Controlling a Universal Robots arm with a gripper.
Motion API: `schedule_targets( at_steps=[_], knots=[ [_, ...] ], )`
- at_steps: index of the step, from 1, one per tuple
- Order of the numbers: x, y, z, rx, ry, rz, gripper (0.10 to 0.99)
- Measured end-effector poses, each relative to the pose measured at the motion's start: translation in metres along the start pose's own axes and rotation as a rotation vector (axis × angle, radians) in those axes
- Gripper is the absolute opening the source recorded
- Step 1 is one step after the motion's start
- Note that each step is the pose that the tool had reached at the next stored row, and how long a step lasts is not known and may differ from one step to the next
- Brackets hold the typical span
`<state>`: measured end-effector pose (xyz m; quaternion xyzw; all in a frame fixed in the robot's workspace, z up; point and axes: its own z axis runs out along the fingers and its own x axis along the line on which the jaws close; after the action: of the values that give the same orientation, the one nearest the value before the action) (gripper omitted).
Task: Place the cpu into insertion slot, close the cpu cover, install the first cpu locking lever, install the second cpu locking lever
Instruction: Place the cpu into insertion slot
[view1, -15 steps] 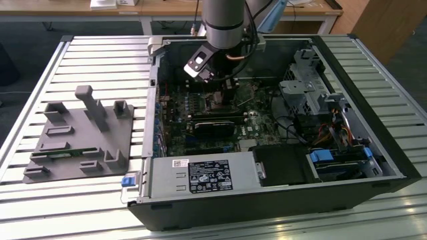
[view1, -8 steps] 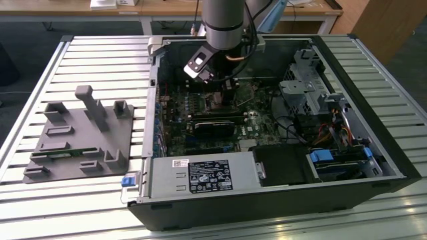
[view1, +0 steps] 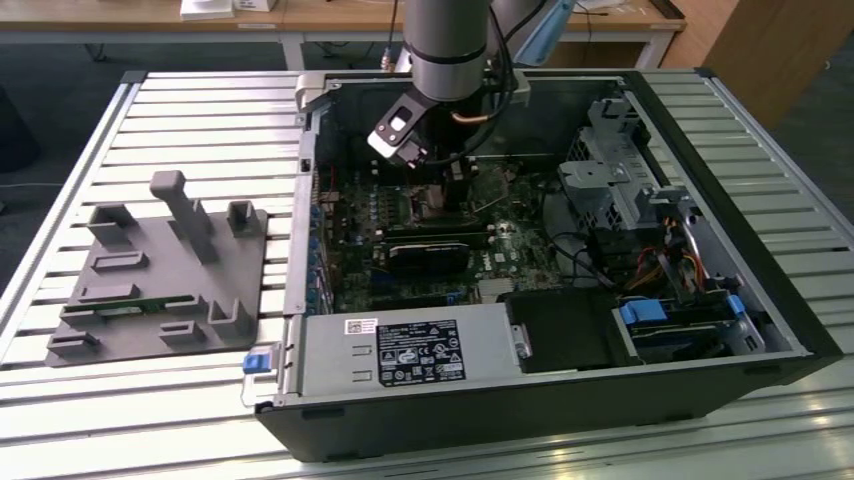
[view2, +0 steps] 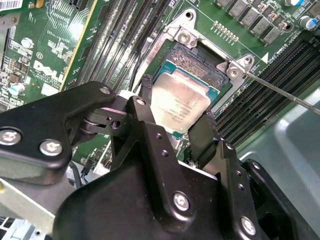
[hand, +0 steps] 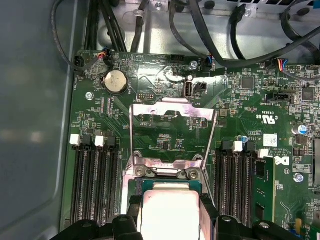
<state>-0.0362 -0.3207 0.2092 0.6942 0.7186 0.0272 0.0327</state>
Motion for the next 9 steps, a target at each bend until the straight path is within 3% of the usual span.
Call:
schedule_targets(
  at_steps=[9],
  knots=[
    [0.0000, -0.0001, 0.0018, 0.000, 0.0000, 0.000, 0.541]
  ],
)
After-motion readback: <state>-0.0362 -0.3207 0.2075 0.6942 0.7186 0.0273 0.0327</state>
